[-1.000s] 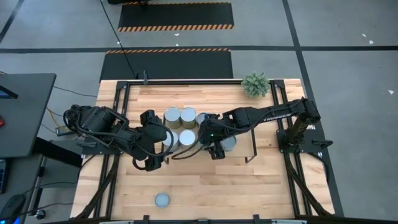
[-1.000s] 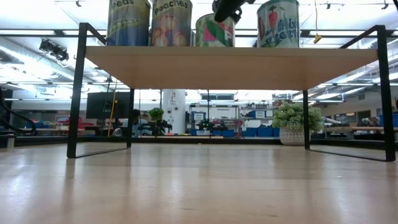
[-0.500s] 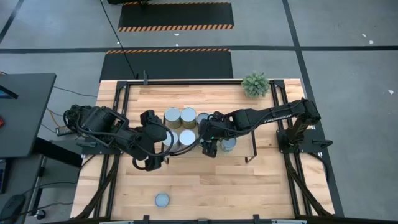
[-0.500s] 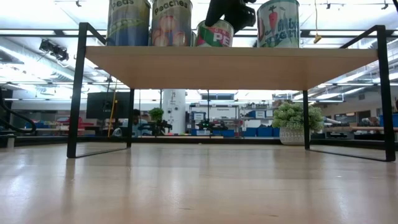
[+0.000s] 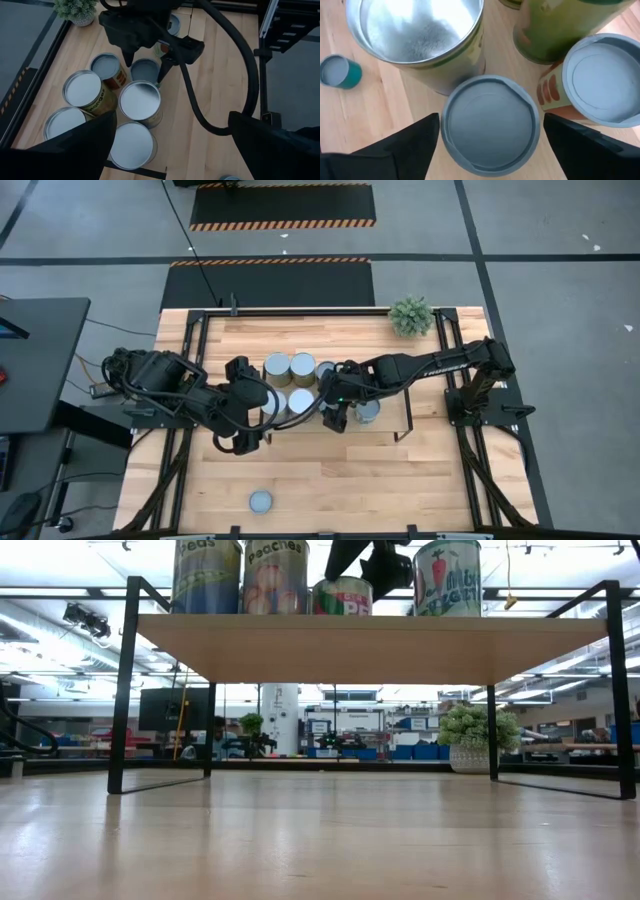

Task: Pick and place cans onto a shelf
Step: Put the canned green peas on the shelf, then adjust the canned mix vegetable on the shelf

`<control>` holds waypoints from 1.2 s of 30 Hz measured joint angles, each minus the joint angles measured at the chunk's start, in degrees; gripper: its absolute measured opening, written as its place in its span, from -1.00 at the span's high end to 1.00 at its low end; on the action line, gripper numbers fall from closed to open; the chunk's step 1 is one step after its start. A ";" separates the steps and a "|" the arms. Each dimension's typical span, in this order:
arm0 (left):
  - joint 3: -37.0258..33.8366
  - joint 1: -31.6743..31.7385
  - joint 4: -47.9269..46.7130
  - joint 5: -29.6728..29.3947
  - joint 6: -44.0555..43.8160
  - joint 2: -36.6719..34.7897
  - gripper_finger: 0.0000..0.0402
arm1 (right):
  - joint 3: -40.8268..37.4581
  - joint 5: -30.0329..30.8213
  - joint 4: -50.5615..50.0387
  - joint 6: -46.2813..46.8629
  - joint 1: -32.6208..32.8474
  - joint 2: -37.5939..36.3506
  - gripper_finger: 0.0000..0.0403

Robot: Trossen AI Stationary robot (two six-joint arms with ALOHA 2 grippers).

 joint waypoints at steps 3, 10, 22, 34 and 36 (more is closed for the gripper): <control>0.00 0.00 0.01 0.00 0.37 0.00 -0.94 | 0.00 0.06 0.04 1.28 -0.02 -0.08 -0.83; 0.00 0.00 0.01 0.00 0.39 0.00 -0.94 | 0.00 -0.44 0.17 1.67 -0.02 -0.28 -0.83; 0.00 -0.02 -0.01 0.04 0.57 0.00 -0.94 | 0.11 0.16 -0.19 2.78 -0.34 -4.43 -0.83; 0.00 -0.02 0.01 0.04 -0.07 0.00 -0.94 | 0.11 -1.03 -5.05 -7.72 -0.98 -10.15 -0.83; 0.00 -0.02 -0.01 0.04 -0.11 0.00 -0.94 | 0.11 0.26 -7.98 -8.11 -0.98 -11.46 -0.82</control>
